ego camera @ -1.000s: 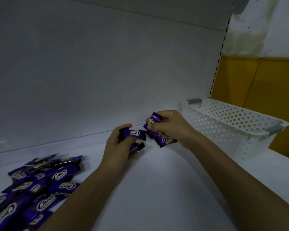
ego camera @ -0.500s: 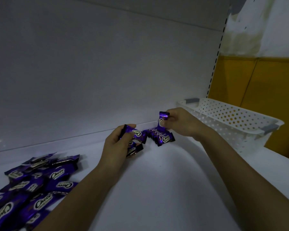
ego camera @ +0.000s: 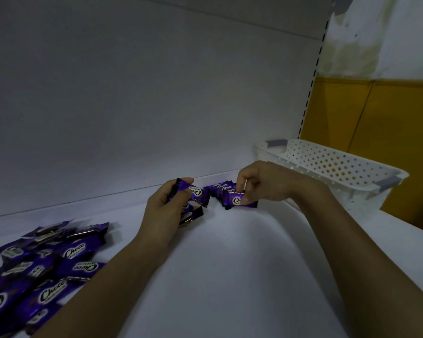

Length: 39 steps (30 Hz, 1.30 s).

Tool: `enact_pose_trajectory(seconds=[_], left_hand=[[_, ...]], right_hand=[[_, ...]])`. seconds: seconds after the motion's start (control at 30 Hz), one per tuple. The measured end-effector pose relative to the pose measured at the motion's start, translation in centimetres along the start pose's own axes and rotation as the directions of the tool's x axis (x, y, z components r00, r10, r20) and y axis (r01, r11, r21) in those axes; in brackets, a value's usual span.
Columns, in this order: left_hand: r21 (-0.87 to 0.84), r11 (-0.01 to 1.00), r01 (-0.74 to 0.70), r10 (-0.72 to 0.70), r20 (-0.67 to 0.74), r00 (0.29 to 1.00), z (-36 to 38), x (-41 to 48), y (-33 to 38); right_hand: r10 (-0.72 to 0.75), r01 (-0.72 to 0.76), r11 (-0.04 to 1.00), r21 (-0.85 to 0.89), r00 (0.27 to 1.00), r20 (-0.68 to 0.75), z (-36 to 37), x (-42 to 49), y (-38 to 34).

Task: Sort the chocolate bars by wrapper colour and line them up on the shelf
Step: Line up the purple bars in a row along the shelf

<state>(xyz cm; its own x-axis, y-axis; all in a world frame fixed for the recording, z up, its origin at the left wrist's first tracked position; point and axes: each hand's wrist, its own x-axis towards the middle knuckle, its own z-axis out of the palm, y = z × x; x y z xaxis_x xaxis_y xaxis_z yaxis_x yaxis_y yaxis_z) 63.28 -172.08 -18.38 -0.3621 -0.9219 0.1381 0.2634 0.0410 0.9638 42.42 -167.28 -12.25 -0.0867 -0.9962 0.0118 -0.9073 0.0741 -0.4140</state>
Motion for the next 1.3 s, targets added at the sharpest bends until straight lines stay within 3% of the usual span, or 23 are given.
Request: enact_pose_trajectory(seconds=[0.57,0.87,0.97,1.07,1.17,1.3], left_hand=[[0.004,1.000,-0.008,0.008,0.016,1.000,0.0,0.3,-0.6],[0.081,0.995,-0.052,0.050,0.026,0.998,-0.4,0.4,-1.3],[0.094,0.993,-0.067,0.066,0.023,0.998,-0.4,0.5,-1.5],[0.041,0.996,-0.081,0.079,0.040,0.996,-0.2,0.5,-1.2],[0.034,0.994,-0.103,0.101,0.049,0.994,-0.2,0.4,-0.9],[0.077,0.989,-0.125,0.123,0.031,0.992,-0.3,0.2,-0.9]], right_hand=[[0.054,-0.064,0.995,-0.072,0.989,-0.134,1.6,1.0,1.7],[0.008,-0.036,0.987,-0.157,0.984,-0.177,1.7,1.0,1.3],[-0.050,0.058,0.998,0.027,0.967,-0.251,1.5,0.9,-0.7],[-0.086,0.129,0.942,0.309,0.985,-0.150,1.5,0.3,-3.4],[-0.152,0.166,0.944,0.284,0.986,-0.071,2.3,0.0,-4.7],[-0.092,0.102,0.932,0.349,0.995,-0.044,2.6,0.0,-4.9]])
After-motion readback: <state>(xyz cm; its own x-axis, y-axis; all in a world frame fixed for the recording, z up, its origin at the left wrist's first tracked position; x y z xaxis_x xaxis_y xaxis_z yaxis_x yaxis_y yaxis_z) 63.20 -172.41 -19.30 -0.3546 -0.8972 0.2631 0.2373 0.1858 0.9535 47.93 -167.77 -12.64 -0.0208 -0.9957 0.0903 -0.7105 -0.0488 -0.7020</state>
